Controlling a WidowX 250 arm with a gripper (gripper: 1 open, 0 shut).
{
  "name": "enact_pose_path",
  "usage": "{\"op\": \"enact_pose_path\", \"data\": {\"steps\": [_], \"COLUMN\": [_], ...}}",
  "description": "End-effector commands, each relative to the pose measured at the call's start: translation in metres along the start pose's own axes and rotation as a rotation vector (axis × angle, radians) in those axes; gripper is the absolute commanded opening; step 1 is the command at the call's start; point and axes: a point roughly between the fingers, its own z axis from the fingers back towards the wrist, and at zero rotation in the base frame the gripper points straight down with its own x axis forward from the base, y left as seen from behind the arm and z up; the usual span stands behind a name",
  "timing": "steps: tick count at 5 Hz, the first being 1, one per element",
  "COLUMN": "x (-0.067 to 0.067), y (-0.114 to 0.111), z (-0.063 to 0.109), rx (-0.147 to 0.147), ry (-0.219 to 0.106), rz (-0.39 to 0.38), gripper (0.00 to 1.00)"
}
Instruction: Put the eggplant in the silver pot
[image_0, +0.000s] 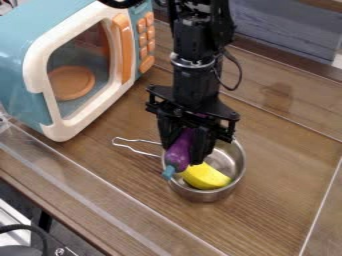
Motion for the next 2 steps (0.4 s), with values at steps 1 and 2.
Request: {"op": "enact_pose_path", "data": {"steps": [1, 2], "x": [0.0045, 0.0049], "y": [0.0023, 0.0030], "z": [0.0060, 0.0061], "rx": [0.001, 0.001], "ry": [-0.020, -0.017], "rz": [0.002, 0.001], "gripper": [0.00, 1.00]}}
